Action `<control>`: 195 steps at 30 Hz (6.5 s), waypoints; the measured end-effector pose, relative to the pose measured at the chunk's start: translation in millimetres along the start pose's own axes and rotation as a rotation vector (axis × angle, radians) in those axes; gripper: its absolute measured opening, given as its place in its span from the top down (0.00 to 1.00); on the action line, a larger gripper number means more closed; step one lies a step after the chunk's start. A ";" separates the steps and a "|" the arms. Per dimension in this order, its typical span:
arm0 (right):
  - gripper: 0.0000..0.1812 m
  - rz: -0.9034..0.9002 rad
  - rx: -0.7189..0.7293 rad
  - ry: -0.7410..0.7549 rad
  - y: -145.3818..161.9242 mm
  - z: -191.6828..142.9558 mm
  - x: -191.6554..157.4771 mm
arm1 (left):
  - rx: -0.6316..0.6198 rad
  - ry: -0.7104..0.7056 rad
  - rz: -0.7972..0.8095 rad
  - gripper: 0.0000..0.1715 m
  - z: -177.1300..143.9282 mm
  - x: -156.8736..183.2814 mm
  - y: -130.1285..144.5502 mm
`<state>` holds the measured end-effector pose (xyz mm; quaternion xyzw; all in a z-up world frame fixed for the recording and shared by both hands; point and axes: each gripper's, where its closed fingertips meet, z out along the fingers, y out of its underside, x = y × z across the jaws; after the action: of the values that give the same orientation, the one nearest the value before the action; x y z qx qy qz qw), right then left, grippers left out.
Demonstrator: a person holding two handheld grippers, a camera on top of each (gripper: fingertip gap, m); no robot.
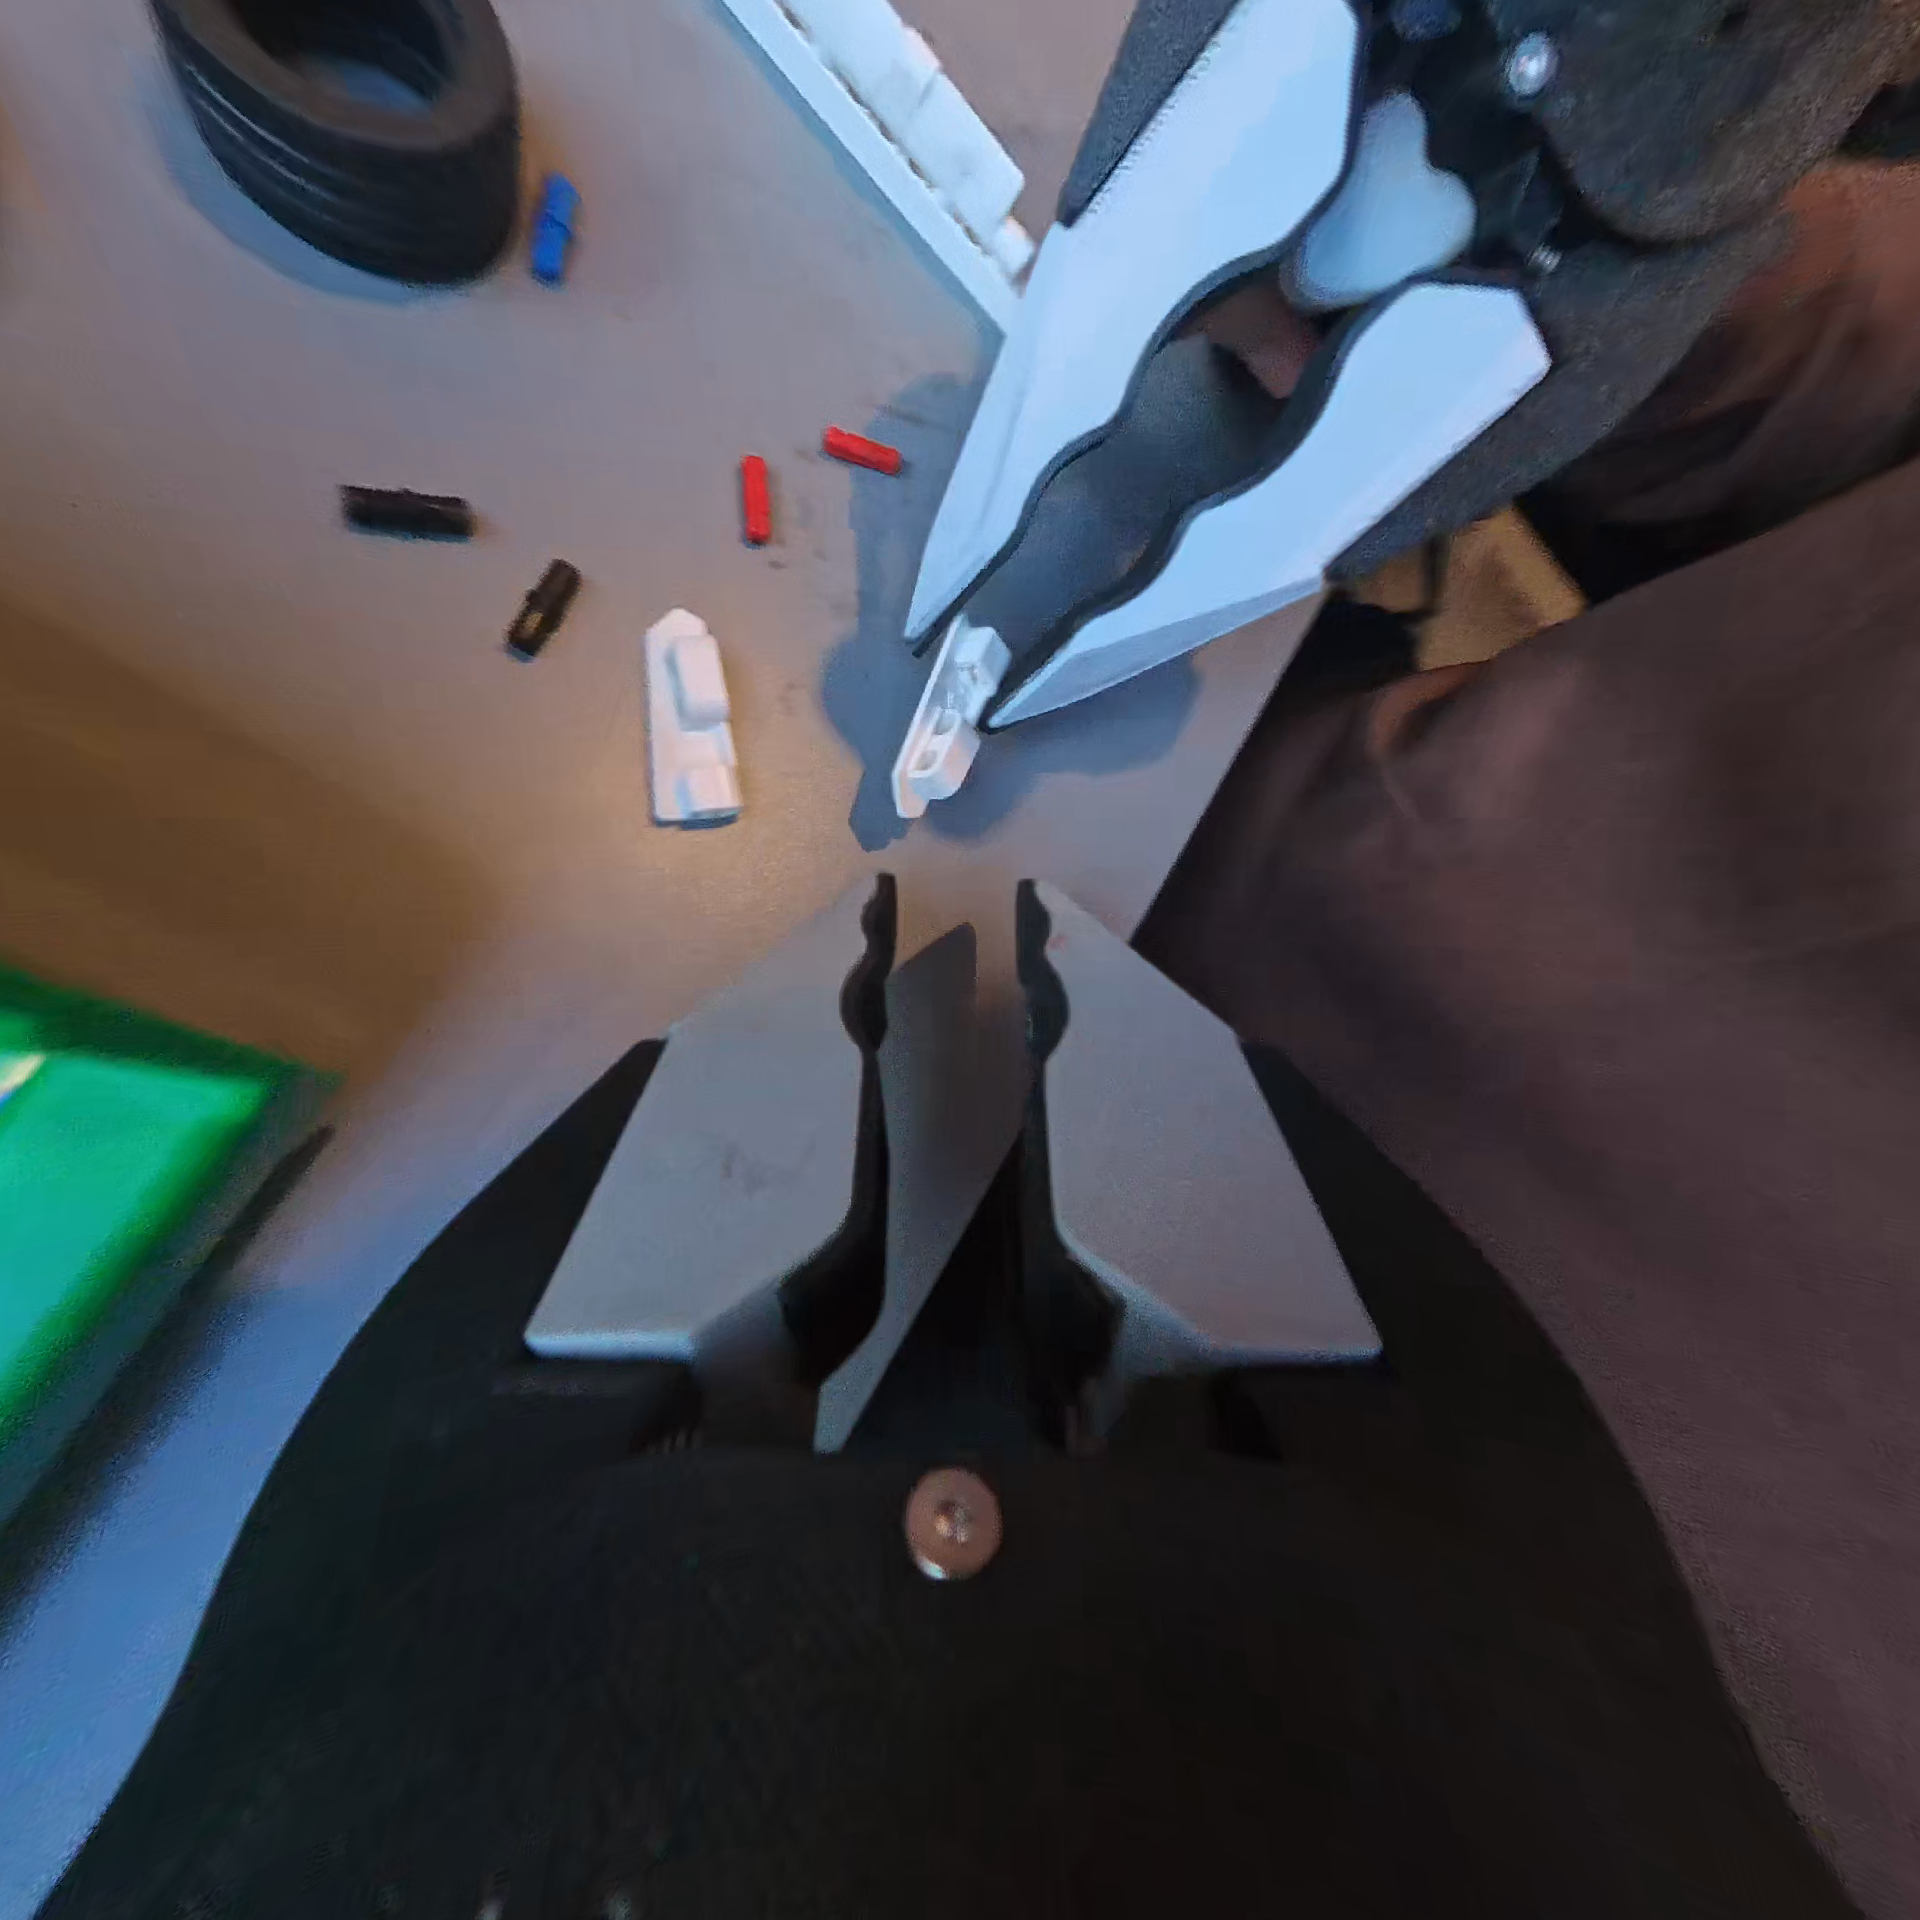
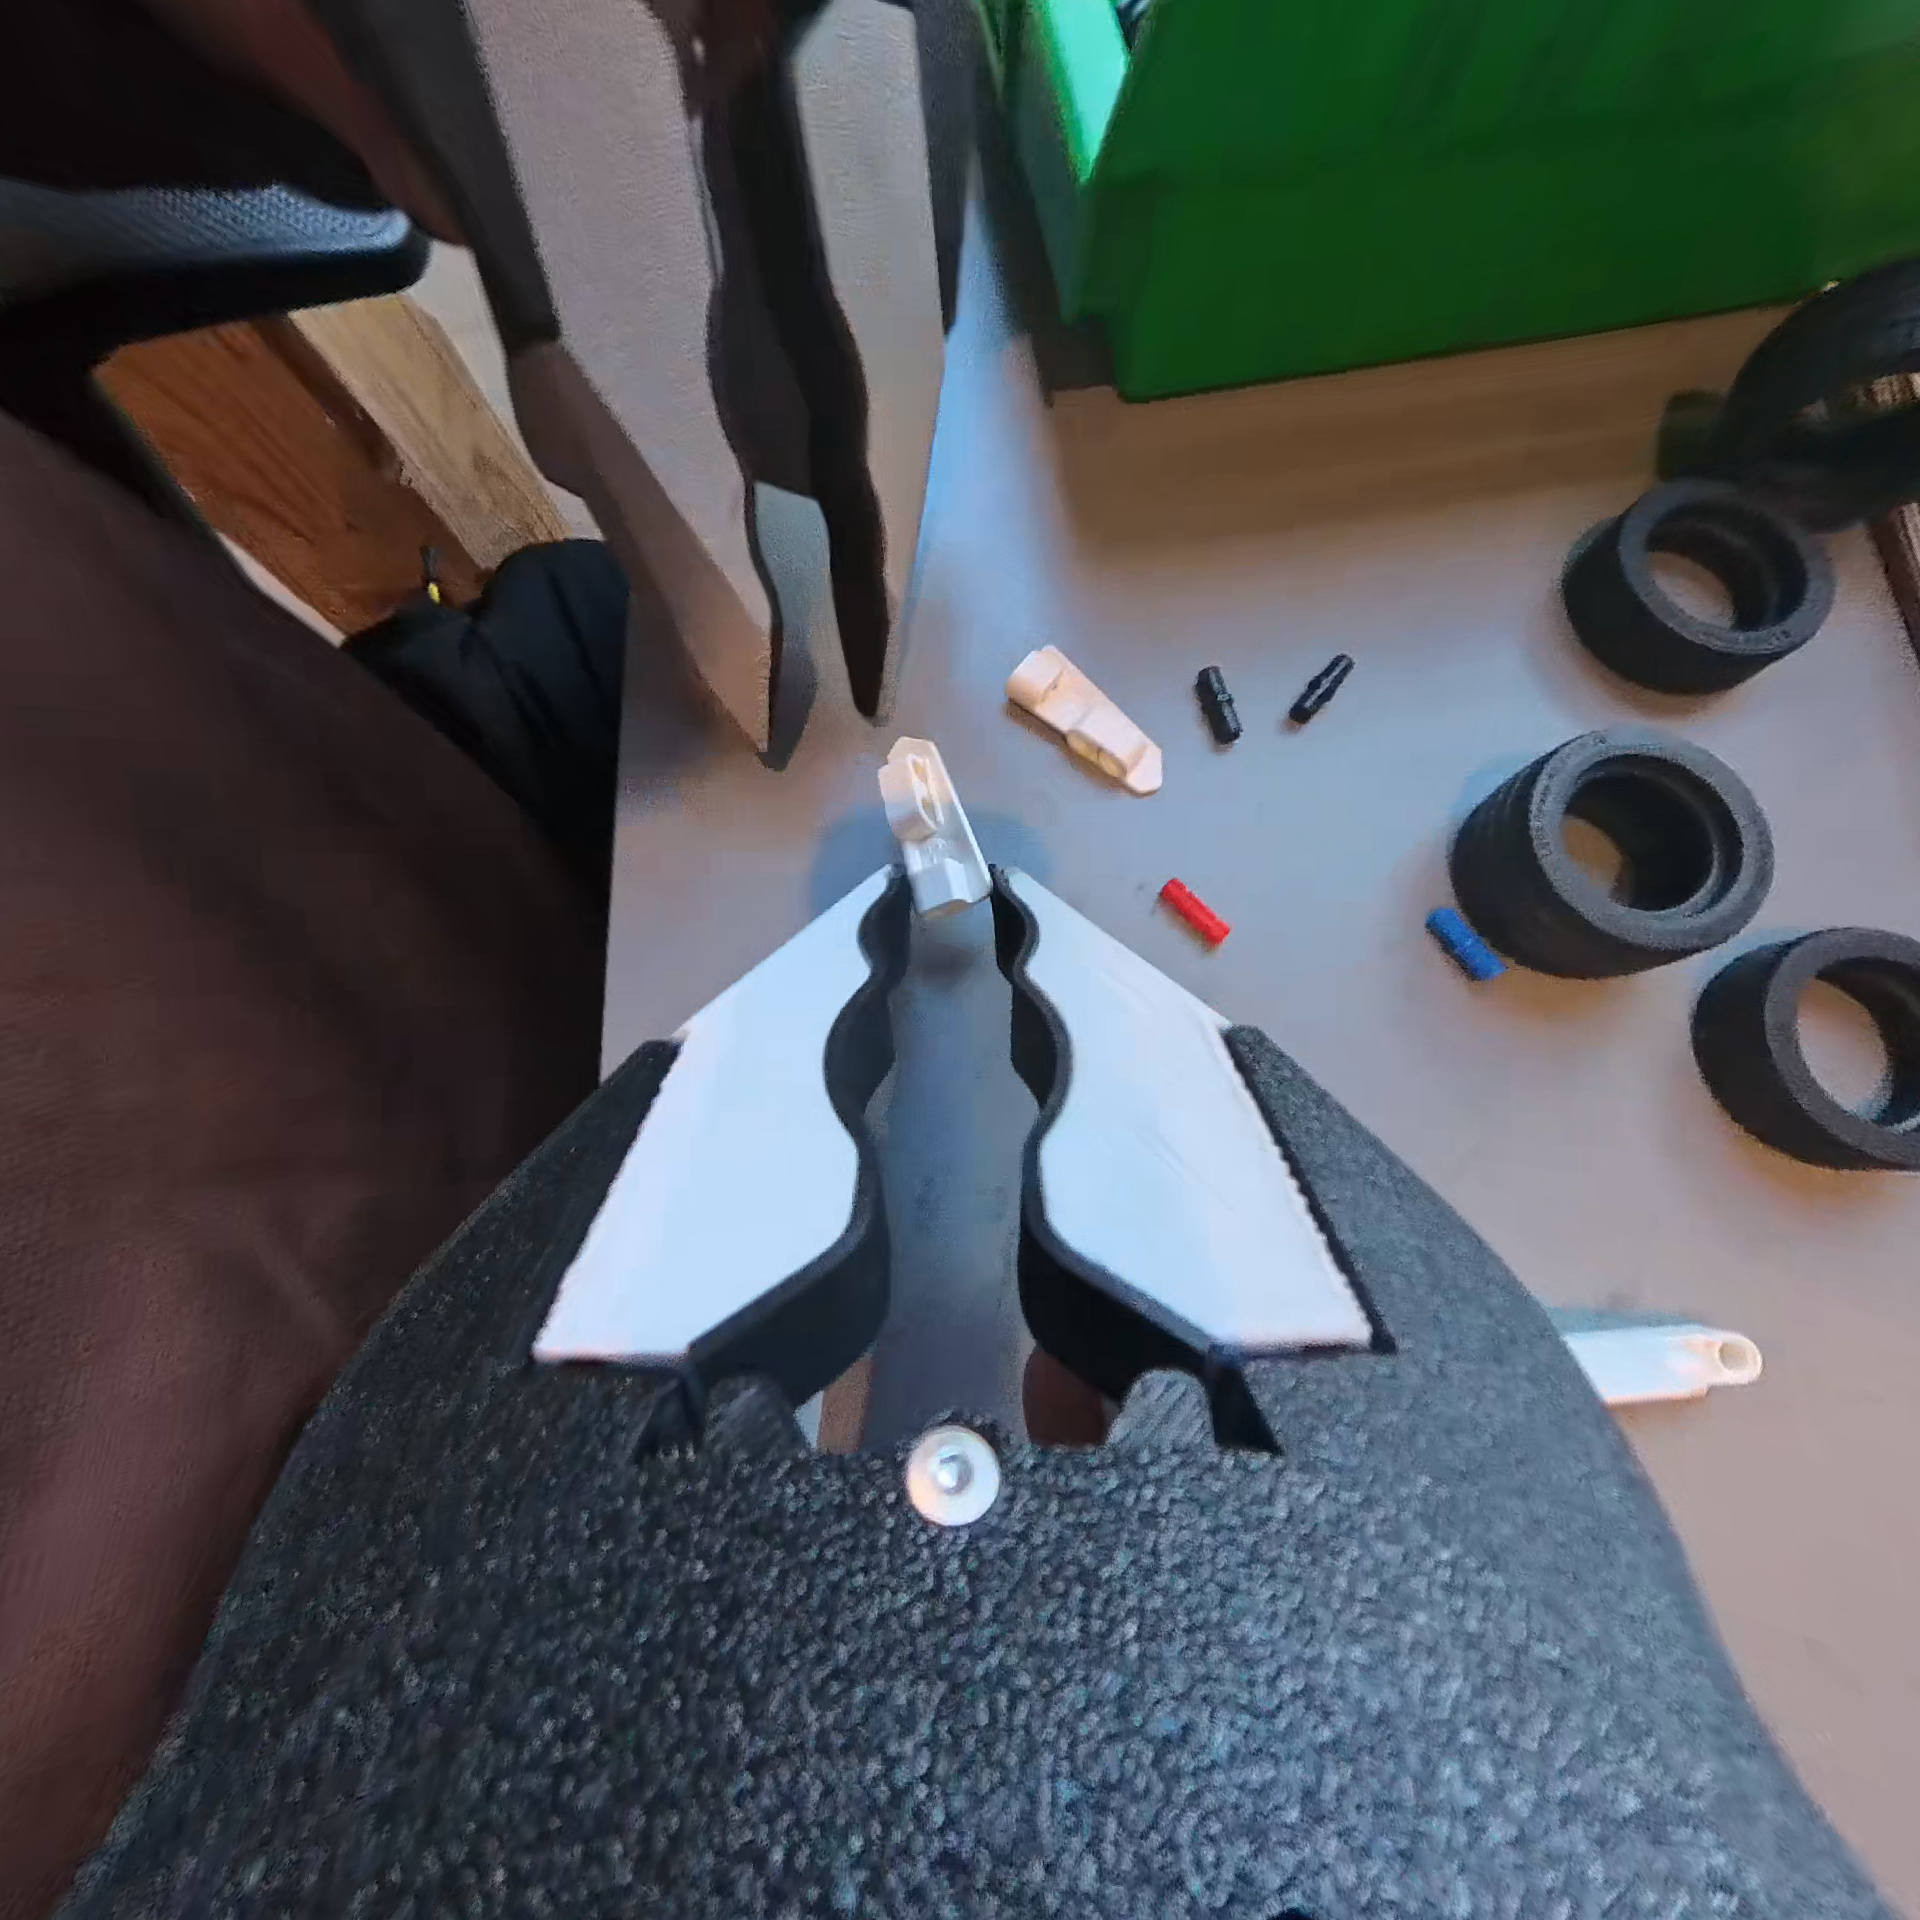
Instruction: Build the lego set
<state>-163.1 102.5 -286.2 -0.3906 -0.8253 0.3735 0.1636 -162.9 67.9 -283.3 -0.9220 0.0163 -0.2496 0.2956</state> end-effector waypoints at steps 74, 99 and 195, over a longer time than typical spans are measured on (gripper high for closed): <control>0.90 0.135 0.387 0.444 2.7 -93.5 97.5 | 0.530 -0.365 0.236 0.59 -72.2 -56.1 -24.4; 0.90 0.148 0.468 0.401 -10.3 -95.1 107.2 | 0.534 -0.350 0.265 0.54 -71.3 -50.9 -23.0; 1.00 0.166 0.612 0.344 -37.1 -95.4 121.7 | -0.837 -0.419 0.026 0.92 -146.8 -175.5 57.2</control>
<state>-206.9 227.0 -197.5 -0.4465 -0.6011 0.5441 0.3786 -378.7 -26.9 -291.2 -0.9922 0.0671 -0.0263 -0.1015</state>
